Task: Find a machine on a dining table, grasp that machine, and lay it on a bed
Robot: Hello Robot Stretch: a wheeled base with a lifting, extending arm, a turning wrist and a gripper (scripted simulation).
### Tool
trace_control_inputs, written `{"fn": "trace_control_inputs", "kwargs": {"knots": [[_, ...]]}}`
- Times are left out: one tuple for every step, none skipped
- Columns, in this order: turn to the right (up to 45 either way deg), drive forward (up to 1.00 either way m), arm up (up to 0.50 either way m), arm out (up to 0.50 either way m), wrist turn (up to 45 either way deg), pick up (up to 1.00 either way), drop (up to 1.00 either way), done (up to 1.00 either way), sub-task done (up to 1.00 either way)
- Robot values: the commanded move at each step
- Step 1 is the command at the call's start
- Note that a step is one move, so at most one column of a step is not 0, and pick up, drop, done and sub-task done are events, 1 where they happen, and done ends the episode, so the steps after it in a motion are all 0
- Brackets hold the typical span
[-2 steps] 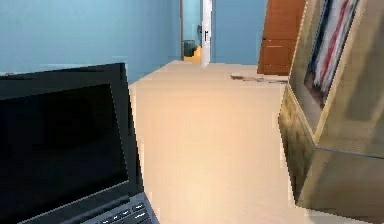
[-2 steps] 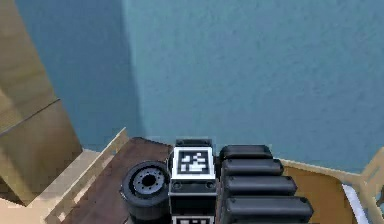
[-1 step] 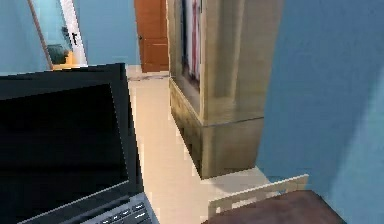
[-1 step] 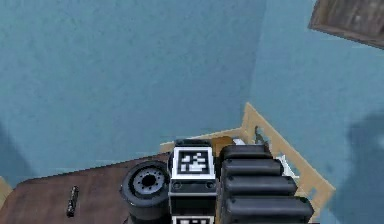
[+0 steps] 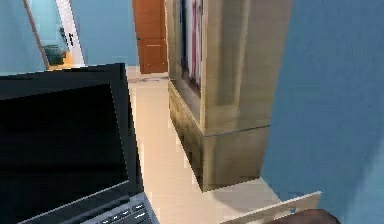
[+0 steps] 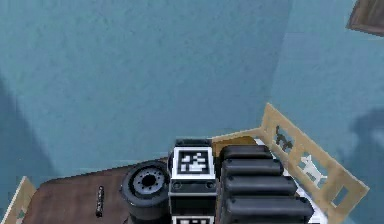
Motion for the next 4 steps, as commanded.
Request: {"fn": "trace_control_inputs", "kwargs": {"knots": [[-18.0,0.0,0.0,0.0,0.0,0.0,0.0,0.0,0.0],[-3.0,0.0,0.0,0.0,0.0,0.0,0.0,0.0,0.0],[0.0,0.0,0.0,0.24,0.0,0.0,0.0,0.0,0.0],[0.0,0.0,0.0,0.0,45.0,0.0,0.0,0.0,0.0]]}}
